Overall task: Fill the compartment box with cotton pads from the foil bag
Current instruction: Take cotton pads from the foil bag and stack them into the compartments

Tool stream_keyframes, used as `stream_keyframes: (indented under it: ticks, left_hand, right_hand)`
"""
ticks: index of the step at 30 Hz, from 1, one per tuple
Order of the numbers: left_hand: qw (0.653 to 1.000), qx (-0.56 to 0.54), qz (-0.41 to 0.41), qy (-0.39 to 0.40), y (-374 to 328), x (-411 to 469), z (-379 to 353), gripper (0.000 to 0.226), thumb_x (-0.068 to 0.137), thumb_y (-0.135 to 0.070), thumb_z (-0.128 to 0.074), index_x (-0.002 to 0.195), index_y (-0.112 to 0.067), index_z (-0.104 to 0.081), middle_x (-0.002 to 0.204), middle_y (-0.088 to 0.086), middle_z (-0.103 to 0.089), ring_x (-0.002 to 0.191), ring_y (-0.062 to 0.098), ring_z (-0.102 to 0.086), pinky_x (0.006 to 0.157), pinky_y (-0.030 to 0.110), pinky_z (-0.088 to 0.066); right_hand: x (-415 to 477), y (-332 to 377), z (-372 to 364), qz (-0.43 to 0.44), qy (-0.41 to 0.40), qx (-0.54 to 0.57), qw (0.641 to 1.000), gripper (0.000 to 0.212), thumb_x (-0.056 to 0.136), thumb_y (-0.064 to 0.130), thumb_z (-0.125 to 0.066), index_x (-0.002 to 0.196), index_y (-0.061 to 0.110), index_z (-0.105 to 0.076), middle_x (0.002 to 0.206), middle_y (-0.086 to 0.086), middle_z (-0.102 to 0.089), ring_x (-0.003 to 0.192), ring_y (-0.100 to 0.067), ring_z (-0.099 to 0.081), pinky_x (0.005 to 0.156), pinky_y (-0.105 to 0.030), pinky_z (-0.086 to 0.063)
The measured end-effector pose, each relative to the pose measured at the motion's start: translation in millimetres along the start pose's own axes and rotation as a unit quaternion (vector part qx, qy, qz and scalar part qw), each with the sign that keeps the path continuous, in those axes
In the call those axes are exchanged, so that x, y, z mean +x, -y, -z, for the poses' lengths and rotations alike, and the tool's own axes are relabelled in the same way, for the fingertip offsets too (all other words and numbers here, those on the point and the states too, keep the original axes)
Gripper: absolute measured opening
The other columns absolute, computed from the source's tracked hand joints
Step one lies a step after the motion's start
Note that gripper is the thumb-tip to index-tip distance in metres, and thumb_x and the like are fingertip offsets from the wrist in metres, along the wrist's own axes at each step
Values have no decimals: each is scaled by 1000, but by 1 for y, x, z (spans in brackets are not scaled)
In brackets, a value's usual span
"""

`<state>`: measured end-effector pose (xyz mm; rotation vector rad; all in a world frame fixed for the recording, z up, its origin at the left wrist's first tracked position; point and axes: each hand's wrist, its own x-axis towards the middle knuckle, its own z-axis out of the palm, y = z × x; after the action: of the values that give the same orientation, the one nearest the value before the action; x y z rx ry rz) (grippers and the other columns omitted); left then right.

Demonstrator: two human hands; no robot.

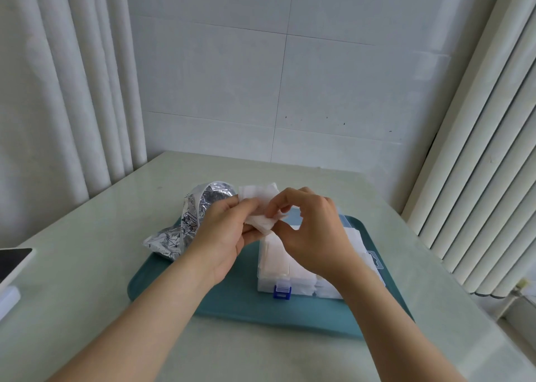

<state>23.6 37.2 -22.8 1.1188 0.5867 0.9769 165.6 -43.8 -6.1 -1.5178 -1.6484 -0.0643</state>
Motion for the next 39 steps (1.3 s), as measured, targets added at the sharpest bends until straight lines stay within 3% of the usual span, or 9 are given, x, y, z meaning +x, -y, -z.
stream_keyframes:
  ticks: [3,5,10,17,23,26,31,34,39]
  left_hand:
    - [1000,-15,-11,-22,1,3,2,23,110,-6,-50,118,5,-68,107,18,-80,97,27,-79,78,32,-65]
    - [999,-19,-18,-31,1,2,1,26,111,-6,-45,119,-3,-70,111,14,-80,102,27,-78,83,32,-65]
    - [1000,-1,-17,0,7,2,-2,33,114,-11,-38,129,-9,-68,121,14,-77,117,31,-73,105,44,-56]
    - [998,-55,-2,43,10,1,-9,41,116,-30,-36,137,-9,-64,126,15,-75,122,28,-71,112,47,-51]
    - [997,-70,-13,22,10,-1,-10,28,113,-20,-48,124,-10,-71,115,9,-79,110,19,-74,112,42,-51]
    - [997,-69,-12,35,10,-2,-10,28,112,-17,-48,126,-11,-71,118,8,-79,110,18,-74,111,41,-52]
    - [995,-92,-5,50,9,-2,-9,29,111,-16,-49,130,-9,-70,124,12,-76,116,21,-73,110,40,-52]
    - [992,-110,-3,59,8,0,-8,31,111,-15,-48,134,-6,-67,129,15,-74,124,25,-70,109,40,-52]
    - [992,-125,-5,32,7,3,-5,30,111,-15,-50,133,-1,-66,128,20,-73,120,31,-71,107,44,-56]
  right_hand:
    - [2,-1,3,-50,-9,121,991,21,85,9,-82,96,24,-73,89,13,-75,83,-12,-69,73,-15,-47]
    - [4,0,7,-142,-36,270,952,23,86,5,-81,103,18,-74,93,-3,-78,82,-22,-74,72,-31,-57]
    - [2,-7,3,-265,-2,427,864,20,88,12,-82,108,11,-77,97,-10,-79,85,-20,-68,85,-39,-50]
    - [0,-6,-18,-295,-86,449,839,34,87,13,-85,117,11,-70,107,-19,-78,88,-24,-71,88,-40,-54]
    - [0,-3,-22,-323,-115,467,815,37,87,19,-85,122,16,-73,106,-7,-80,91,-18,-73,82,-33,-51]
    - [-1,-7,-25,-332,-107,499,793,42,89,20,-84,128,15,-70,112,-8,-79,96,-17,-74,87,-33,-51]
    - [-2,-6,-25,-343,-93,545,759,33,92,15,-80,123,7,-74,111,-9,-78,89,-15,-71,83,-28,-51]
    - [-3,-5,-24,-356,-88,528,766,25,91,15,-80,115,9,-78,100,-6,-78,83,-13,-64,78,-29,-44]
    - [0,-5,-19,-363,-116,514,768,21,90,14,-79,110,9,-78,99,-6,-78,90,-17,-65,84,-32,-44]
